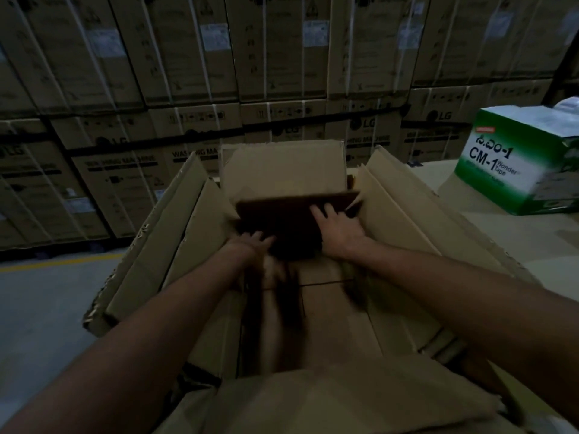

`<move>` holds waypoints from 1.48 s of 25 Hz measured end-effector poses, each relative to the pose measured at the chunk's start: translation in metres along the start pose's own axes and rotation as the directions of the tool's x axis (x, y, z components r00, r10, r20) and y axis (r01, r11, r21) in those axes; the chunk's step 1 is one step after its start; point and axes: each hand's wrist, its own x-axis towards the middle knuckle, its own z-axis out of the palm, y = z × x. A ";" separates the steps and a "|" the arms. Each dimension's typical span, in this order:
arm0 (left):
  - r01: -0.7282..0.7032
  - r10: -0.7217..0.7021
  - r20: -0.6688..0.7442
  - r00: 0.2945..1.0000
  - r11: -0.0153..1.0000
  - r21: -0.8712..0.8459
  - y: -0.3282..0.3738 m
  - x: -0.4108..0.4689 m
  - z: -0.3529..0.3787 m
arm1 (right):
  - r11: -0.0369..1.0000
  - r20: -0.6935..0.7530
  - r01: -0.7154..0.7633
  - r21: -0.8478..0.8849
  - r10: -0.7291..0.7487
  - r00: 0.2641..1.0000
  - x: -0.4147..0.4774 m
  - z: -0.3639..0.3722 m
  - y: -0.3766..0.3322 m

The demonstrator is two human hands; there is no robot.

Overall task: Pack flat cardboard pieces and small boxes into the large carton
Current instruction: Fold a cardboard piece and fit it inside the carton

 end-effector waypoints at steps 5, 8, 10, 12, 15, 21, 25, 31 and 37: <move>0.219 -0.207 -0.254 0.945 0.976 0.019 -0.042 0.031 -0.017 | 0.994 0.036 -0.104 -0.026 0.105 0.994 0.064 -0.024 0.029; 0.271 -0.229 -0.302 0.925 0.957 0.104 -0.058 0.047 -0.012 | 0.990 0.120 -0.082 -0.118 0.096 0.988 0.088 -0.006 0.042; 0.256 -0.192 -0.308 0.932 0.949 0.184 -0.058 0.056 -0.007 | 0.974 0.117 -0.043 -0.223 0.071 0.991 0.097 0.013 0.047; 0.241 -0.180 -0.283 0.942 0.951 0.196 -0.055 0.063 -0.003 | 0.955 0.099 -0.046 -0.294 0.079 0.992 0.100 0.027 0.047; 0.248 -0.188 -0.281 0.941 0.949 0.196 -0.051 0.067 -0.005 | 0.924 0.033 -0.045 -0.381 0.062 0.998 0.100 0.034 0.045; 0.233 -0.190 -0.198 0.962 0.946 0.225 -0.049 0.066 -0.015 | 0.943 -0.079 -0.017 -0.333 -0.009 0.997 0.092 0.033 0.058; 0.245 -0.194 -0.217 0.957 0.939 0.241 -0.045 0.072 -0.002 | 0.920 -0.063 -0.003 -0.391 -0.024 0.998 0.100 0.047 0.060; 0.200 -0.144 -0.187 0.972 0.924 0.326 -0.048 0.062 0.007 | 0.908 -0.063 -0.058 -0.415 0.036 0.997 0.080 0.038 0.046; 0.150 -0.102 -0.190 0.976 0.956 0.254 -0.036 0.029 -0.004 | 0.855 -0.167 -0.103 -0.509 0.019 0.986 0.035 0.026 0.035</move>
